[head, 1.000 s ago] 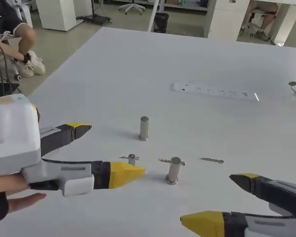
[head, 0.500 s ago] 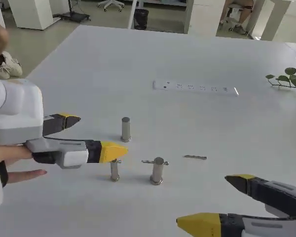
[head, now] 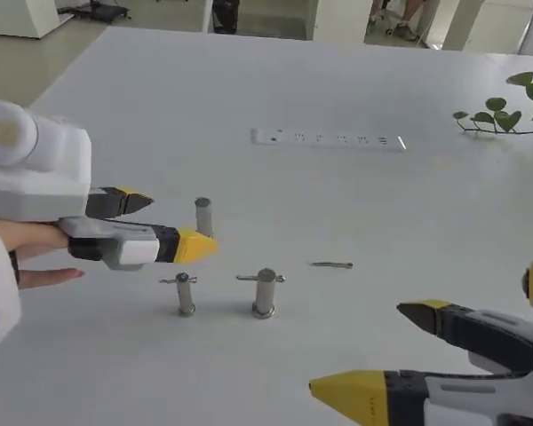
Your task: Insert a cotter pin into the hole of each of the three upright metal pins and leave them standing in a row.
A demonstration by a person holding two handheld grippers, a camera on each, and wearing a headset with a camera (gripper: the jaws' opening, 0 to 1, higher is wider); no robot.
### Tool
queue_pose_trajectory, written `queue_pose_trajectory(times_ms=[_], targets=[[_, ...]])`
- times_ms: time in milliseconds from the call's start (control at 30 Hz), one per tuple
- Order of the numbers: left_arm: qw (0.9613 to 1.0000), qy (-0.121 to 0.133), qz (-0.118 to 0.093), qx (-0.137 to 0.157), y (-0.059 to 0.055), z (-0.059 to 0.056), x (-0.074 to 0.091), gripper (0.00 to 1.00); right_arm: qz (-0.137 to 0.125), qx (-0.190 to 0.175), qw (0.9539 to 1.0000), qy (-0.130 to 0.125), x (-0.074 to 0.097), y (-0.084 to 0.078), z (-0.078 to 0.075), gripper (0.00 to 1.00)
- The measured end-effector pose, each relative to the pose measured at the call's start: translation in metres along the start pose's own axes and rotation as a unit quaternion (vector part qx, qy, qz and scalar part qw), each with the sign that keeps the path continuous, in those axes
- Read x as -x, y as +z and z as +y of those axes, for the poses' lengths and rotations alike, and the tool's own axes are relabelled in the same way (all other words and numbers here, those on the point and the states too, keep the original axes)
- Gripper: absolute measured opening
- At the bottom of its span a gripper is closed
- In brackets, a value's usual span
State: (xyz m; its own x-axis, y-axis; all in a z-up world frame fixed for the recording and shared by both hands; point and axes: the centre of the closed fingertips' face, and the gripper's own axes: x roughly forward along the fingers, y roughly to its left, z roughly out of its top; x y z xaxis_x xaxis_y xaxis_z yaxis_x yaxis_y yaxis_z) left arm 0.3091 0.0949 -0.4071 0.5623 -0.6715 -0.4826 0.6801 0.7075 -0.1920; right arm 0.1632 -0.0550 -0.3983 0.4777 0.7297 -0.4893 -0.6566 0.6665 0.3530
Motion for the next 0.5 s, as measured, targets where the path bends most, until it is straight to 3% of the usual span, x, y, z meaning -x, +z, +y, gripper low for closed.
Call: queue_pose_trajectory(times_ms=[167,367,500], targets=[[1.0000,-0.003,0.007,0.001,-0.002,0.005,-0.014,0.64,0.000,-0.005,1.0000,-0.005,0.002,-0.003,-0.002,0.95],[0.9990,-0.001,0.039,-0.022,-0.010,0.015,-0.031,0.56,0.004,-0.006,0.9999,-0.013,0.006,-0.005,-0.005,0.94],[0.9984,-0.003,0.048,-0.031,-0.012,0.020,-0.039,0.51,0.008,-0.007,0.9998,-0.016,0.007,-0.006,-0.006,0.94]])
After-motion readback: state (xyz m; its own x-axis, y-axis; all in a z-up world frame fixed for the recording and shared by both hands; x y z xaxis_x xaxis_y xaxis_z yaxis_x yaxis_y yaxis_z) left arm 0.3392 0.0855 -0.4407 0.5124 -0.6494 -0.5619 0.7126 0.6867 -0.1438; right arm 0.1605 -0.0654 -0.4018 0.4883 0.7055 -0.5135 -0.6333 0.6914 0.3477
